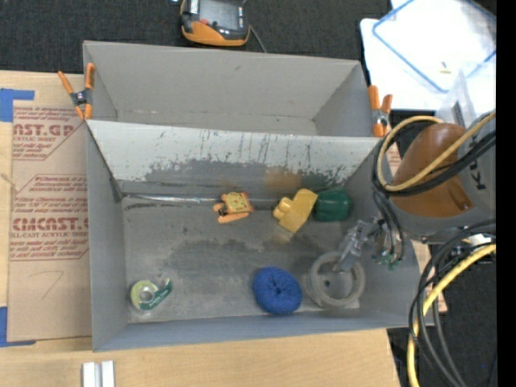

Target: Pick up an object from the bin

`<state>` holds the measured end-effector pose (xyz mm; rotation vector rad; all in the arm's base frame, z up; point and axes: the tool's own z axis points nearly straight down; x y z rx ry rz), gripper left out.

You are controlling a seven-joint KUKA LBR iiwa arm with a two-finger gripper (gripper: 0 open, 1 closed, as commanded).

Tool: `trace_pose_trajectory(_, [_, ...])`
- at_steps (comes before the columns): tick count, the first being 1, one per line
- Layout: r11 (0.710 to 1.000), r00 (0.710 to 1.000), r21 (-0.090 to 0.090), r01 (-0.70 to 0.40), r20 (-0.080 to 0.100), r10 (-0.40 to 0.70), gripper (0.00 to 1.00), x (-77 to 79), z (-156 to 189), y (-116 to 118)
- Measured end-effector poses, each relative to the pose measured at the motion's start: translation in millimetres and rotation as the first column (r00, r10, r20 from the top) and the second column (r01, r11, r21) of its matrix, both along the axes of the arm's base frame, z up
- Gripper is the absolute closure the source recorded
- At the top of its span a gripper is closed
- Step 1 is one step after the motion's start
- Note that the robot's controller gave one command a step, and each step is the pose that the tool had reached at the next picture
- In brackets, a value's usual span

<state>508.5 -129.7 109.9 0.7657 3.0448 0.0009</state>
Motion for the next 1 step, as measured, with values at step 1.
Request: trace_pose_trajectory(1, [1.0,1.0,0.0,0.0,0.004,0.0,1.0,1.2,21.1,0.0])
